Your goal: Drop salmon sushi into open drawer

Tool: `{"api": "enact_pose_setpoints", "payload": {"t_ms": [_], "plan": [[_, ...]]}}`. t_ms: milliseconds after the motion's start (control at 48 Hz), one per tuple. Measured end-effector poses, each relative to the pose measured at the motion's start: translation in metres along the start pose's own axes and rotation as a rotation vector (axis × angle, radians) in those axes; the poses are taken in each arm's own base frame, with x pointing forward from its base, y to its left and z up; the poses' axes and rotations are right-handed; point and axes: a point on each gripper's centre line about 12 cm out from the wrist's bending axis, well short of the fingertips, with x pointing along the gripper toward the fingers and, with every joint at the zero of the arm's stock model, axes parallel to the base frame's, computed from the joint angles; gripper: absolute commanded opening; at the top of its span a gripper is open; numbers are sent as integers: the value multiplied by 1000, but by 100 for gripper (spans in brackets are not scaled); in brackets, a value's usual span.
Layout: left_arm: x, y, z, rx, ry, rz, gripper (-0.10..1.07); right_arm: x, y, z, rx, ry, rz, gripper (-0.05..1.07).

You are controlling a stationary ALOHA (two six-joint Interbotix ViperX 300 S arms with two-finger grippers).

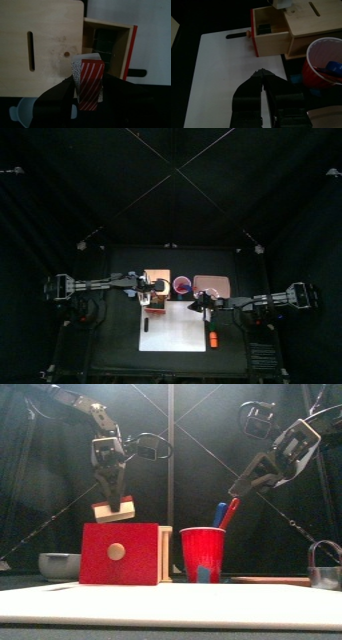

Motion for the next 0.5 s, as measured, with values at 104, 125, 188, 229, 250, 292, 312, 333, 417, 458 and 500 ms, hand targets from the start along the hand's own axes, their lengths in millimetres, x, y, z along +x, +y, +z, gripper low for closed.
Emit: {"api": "enact_pose_setpoints", "payload": {"t_ms": [104, 125, 188, 229, 250, 292, 312, 333, 417, 458, 500], "plan": [[8, -7, 7, 39, 19, -2, 69, 0, 0, 0, 6, 0, 0, 3], [10, -8, 8, 43, 22, -3, 69, 0, 0, -1, 6, 2, -1, 3], [12, -15, 12, 66, 30, -9, 69, 0, 0, 0, 8, 0, -1, 3], [15, -20, 14, 75, 37, -15, 69, 0, 0, -1, 9, 2, -1, 3], [18, -21, 14, 75, 47, -16, 69, 0, 0, 0, 6, 0, -1, 3], [23, -25, 13, 91, 66, -17, 69, 0, 0, -1, 8, 2, -1, 3], [25, -25, 13, 90, 72, -17, 69, 0, 0, -1, 9, 2, -1, 3], [27, -25, 12, 93, 77, -15, 69, 0, 0, -1, 9, 5, -1, 3], [28, -26, 12, 107, 80, -10, 69, 0, 0, -1, 9, 2, -1, 3], [28, -26, 13, 107, 79, -5, 69, 0, 0, -1, 9, 3, -1, 3], [28, -24, 13, 106, 80, 2, 69, 0, 0, 0, 9, 0, -1, 3]]}}
